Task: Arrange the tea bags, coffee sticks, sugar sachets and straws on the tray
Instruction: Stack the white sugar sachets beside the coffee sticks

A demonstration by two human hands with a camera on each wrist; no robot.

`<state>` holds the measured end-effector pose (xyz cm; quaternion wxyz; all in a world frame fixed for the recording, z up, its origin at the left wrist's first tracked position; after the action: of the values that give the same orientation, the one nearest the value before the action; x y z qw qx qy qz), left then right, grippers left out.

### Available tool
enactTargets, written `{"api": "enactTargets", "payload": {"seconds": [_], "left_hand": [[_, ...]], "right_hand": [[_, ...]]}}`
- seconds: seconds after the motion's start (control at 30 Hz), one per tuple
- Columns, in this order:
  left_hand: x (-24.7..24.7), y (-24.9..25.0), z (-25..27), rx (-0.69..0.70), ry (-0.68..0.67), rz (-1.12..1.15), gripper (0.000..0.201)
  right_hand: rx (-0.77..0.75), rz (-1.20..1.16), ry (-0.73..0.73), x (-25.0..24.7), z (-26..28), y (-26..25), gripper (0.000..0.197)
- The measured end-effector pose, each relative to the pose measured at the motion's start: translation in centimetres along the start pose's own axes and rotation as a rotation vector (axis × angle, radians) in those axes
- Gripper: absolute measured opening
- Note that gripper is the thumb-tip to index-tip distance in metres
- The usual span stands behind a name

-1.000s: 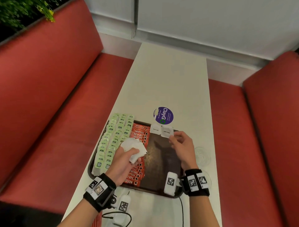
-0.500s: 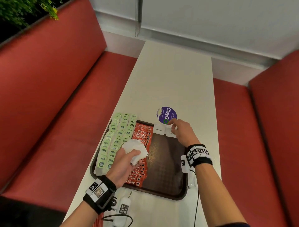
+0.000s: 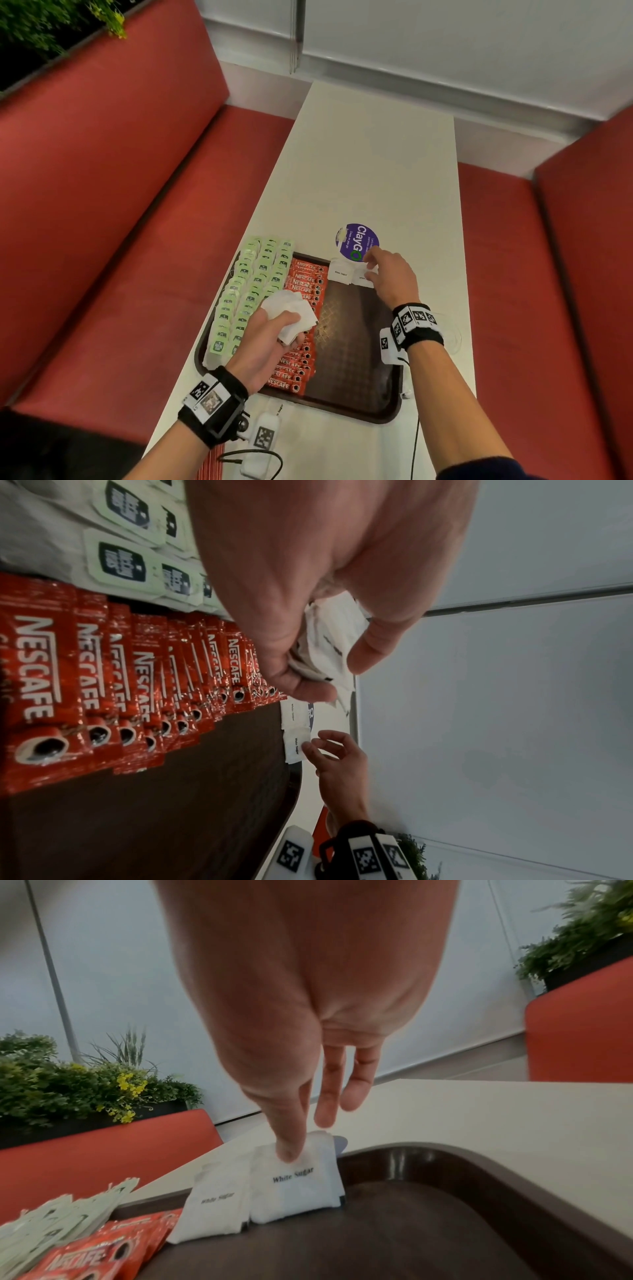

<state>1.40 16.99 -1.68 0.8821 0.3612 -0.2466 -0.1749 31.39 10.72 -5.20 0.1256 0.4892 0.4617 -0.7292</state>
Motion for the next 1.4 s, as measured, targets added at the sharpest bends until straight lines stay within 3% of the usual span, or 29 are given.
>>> {"api": "enactTargets", "payload": {"seconds": [0.1,0.17,0.23,0.37,0.5,0.63,0.83,0.93,1.0,1.07,1.13,1.2,1.27,1.33,1.4], "left_hand": [[0.1,0.2,0.2,0.012,-0.045,0.036,0.043],[0.2,0.2,0.2,0.026,-0.048,0.004,0.044],[0.4,0.1,0.1,0.030,-0.023,-0.034,0.044],[0.4,-0.3,0.1,0.063,-0.006,-0.128,0.045],[1.0,-0.1,1.0,0.156,-0.043,-0.275,0.042],[1.1,-0.4,1.2,0.170,-0.050,-0.267,0.042],[1.4,-0.9,0.9,0.153,-0.005,-0.221,0.046],[1.7,-1.0,0.9,0.181,0.035,-0.200,0.042],[1.7,-1.1,0.8,0.184,0.042,-0.194,0.041],[1.2,-1.3,0.7,0.169,0.047,-0.191,0.042],[0.5,-1.5,0.5,0.154,0.063,-0.185,0.046],[-0.2,-1.7,0.3,0.146,0.072,-0.184,0.050],[-0.6,-1.7,0.2,0.137,0.084,-0.185,0.052],[-0.8,-1.8,0.2,0.135,0.088,-0.191,0.051],[-0.9,-1.8,0.2,0.141,0.073,-0.196,0.051]], "right_hand": [[-0.041,-0.052,0.123,-0.2,1.1,-0.8,0.032],[-0.026,-0.252,0.186,-0.4,2.4,-2.5,0.021],[0.053,-0.486,0.148,-0.6,4.4,-4.8,0.016],[0.101,-0.726,-0.061,0.1,9.5,-8.3,0.033],[0.108,-0.854,-0.131,1.8,12.5,-8.5,0.017],[0.182,-1.016,-0.101,1.8,13.6,-8.0,0.008],[0.297,-1.274,-0.011,2.0,14.2,-8.2,0.018],[0.344,-1.386,-0.036,2.1,14.3,-8.7,0.030],[0.350,-1.411,-0.036,2.1,14.0,-8.3,0.030],[0.352,-1.447,0.056,1.6,13.0,-7.4,0.024],[0.298,-1.242,0.181,0.4,11.1,-6.3,0.016],[0.173,-0.775,0.211,-0.8,8.6,-5.1,0.013],[0.059,-0.464,0.141,-1.1,5.7,-4.2,0.013],[0.020,-0.322,0.013,-0.8,3.2,-3.9,0.010],[0.006,-0.166,-0.106,0.0,1.4,-3.8,0.022]]}}
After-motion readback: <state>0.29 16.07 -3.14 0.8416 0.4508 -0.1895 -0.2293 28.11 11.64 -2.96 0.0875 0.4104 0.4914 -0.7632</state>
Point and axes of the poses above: each hand's wrist, its own z-axis away from the middle knuckle, its own x-axis out of the palm, y = z × x, the point moved 1 cm from there along -z, towards the middle knuckle, and after that the axes turned 15 degrees about -z, right-handed, at the moved point
